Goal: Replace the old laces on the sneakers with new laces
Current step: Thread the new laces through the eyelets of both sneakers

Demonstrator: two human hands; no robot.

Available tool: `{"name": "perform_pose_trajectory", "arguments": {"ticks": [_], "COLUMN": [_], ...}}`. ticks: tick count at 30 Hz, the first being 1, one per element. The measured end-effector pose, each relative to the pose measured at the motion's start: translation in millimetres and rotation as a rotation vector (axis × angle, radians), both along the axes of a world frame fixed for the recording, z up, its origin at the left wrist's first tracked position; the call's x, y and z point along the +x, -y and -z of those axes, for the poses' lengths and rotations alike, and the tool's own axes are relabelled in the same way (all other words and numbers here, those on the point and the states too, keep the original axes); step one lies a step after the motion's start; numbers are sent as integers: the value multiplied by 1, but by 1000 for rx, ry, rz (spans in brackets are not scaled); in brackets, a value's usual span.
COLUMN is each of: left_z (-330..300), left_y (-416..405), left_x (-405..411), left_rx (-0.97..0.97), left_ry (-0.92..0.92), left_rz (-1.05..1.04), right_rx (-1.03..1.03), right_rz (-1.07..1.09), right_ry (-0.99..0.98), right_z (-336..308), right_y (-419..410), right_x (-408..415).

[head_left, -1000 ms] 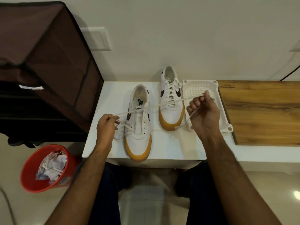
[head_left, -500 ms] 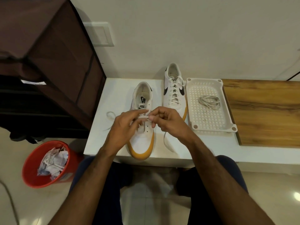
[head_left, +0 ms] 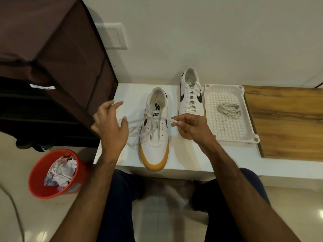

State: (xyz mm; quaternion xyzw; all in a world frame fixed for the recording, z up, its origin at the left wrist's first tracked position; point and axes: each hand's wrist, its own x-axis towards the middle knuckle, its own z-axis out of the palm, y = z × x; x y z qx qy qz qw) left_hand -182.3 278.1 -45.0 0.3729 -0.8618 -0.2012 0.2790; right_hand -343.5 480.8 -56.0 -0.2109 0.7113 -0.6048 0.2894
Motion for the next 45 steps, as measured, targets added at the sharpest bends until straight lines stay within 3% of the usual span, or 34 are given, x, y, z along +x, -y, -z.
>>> {"name": "perform_pose_trajectory", "arguments": {"ticks": [3, 5, 7, 9, 13, 16, 20, 23, 27, 34, 39, 45], "left_z": [-4, 1, 6, 10, 14, 15, 13, 14, 15, 18, 24, 27], "left_y": [-20, -36, -44, -41, -27, -23, -25, -31, -31, -15, -13, -19], "left_x": [-10, -17, -21, -24, -24, -22, -20, -22, -23, -18, -16, -19], "left_rx": [-5, 187, 408, 527, 558, 444, 399, 310, 198, 238, 190, 85], "left_ry": [-97, -40, -5, -43, -111, -108, -73, -25, -44, 29, 137, 225], "left_rz": [438, 654, 722, 676, 551, 512, 554, 639, 574, 466, 518, 560], "right_rx": [3, -50, -103, -113, -59, -91, -121, -106, -87, 368, 489, 481], "right_rz": [-130, -170, -155, -68, 19, -65, -5, 26, 9, 37, 76, 38], "right_ry": [-71, -66, -86, -92, -116, -36, 105, 122, 119, -151, -290, -280], "right_z": [1, 1, -1, -2, 2, 6, 1, 2, 4, 26, 28, 24], "right_y": [7, 13, 19, 23, 28, 27, 28, 31, 32, 33, 46, 48], "right_x": [8, 15, 20, 24, 24, 23, 26, 30, 32, 44, 43, 38]}}
